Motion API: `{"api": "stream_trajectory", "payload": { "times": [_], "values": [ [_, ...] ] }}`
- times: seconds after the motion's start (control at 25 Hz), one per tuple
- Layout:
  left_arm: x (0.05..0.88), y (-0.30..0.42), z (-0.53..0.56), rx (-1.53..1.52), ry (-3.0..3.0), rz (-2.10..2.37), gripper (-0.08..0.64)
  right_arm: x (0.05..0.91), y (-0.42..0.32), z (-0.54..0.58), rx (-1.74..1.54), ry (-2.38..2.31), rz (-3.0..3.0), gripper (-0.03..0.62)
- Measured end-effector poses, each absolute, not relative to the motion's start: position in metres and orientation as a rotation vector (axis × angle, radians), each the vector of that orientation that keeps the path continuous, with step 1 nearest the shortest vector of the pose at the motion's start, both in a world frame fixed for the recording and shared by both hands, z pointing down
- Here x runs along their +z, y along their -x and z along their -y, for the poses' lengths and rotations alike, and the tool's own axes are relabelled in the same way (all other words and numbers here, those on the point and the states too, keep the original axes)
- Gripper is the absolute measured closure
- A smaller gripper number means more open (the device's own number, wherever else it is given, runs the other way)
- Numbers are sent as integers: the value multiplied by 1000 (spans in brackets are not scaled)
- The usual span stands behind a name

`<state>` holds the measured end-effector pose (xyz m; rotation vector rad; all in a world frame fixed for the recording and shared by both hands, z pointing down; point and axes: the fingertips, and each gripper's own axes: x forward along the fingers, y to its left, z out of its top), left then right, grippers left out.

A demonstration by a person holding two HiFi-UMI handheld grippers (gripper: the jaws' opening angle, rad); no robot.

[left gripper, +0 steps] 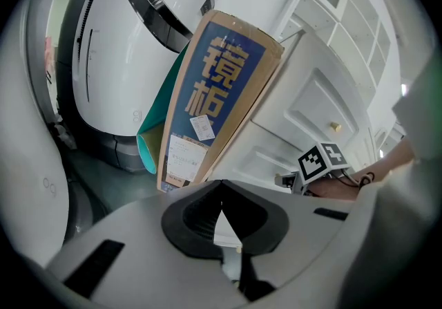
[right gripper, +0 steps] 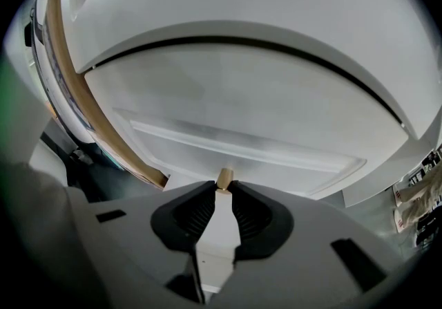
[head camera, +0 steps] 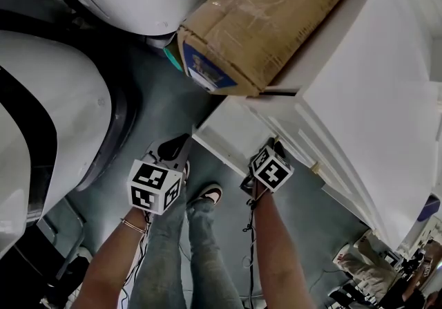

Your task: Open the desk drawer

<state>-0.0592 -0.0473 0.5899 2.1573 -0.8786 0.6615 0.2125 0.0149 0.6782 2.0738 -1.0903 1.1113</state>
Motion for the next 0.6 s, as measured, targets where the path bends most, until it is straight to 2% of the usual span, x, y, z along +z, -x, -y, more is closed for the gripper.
{"api": "stream_trajectory", "payload": {
  "times": [0.6],
  "values": [
    [593,71,33,663,-2158,863,543,679,-198,-31,1112,-2073,1081,509]
  ]
}}
